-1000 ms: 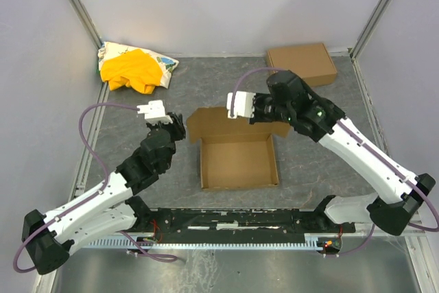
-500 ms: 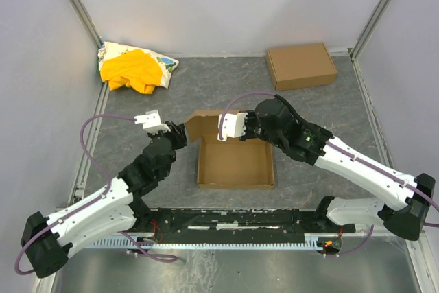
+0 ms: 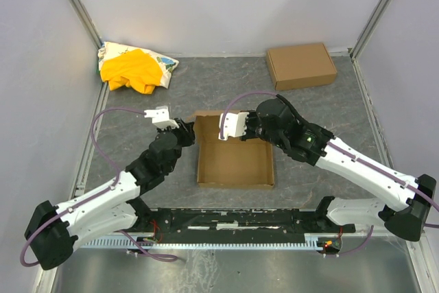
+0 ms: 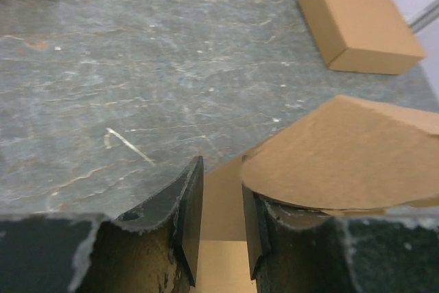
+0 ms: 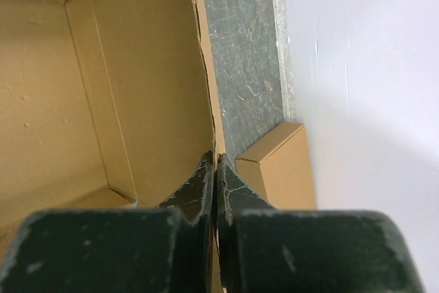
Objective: Fold the paper box
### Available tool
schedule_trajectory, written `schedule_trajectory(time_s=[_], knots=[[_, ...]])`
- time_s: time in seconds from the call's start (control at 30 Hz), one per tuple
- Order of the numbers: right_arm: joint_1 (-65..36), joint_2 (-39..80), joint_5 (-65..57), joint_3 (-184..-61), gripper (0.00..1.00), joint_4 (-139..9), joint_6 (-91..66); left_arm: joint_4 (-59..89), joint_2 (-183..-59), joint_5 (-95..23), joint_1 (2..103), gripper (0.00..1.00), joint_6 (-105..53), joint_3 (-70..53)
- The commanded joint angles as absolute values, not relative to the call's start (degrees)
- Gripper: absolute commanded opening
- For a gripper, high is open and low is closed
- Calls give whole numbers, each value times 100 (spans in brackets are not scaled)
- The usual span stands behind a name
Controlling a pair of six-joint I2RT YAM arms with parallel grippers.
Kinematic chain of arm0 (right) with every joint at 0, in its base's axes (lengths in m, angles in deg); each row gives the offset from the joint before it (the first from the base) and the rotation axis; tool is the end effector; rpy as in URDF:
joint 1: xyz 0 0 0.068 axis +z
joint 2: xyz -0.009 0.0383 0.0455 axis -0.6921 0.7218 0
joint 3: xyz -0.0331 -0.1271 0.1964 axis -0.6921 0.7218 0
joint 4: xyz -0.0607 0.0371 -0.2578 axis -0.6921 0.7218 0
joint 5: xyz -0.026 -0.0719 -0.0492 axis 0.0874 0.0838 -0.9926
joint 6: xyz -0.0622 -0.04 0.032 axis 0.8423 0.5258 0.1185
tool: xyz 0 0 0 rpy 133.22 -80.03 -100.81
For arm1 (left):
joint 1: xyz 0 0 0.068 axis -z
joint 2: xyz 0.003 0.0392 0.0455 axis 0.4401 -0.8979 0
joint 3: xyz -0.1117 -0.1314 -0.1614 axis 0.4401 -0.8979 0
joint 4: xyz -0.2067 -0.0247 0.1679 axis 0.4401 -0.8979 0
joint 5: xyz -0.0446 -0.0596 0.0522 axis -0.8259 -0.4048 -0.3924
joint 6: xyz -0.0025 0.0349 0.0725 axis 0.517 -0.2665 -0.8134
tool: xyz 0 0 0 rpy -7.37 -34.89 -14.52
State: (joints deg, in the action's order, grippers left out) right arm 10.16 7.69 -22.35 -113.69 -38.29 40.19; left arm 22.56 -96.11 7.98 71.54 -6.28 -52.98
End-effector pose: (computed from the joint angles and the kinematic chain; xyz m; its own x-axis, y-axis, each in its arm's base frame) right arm 0.1946 0.2456 0.3082 0.3076 -0.7804 -0.5444 -0.6893 0.2117 -0.6928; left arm 0.2100 -0.1553 0.2145 -0.2315 -0.3581 -0.9045 0.0695 0.9213 -0.3825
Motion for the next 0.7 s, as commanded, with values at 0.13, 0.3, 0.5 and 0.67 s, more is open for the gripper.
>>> schedule_trajectory(time_s=[0.13,0.3,0.5,0.67], knots=[[1036,643,-1856,-11441,2,-3993,3672,3446,-9605,-113,7130,34,340,-5653],[1043,706,-1812,-11508,2,-3948,3612,3740,-9955,-373,7137,33,721,-5676],[1042,725,-1842,-11507,2,-3904,3578,3565,-10058,-451,7134,32,620,-5512],[1047,726,-1944,-11492,2,-3898,3583,2918,-9387,-216,7136,33,297,-5486]])
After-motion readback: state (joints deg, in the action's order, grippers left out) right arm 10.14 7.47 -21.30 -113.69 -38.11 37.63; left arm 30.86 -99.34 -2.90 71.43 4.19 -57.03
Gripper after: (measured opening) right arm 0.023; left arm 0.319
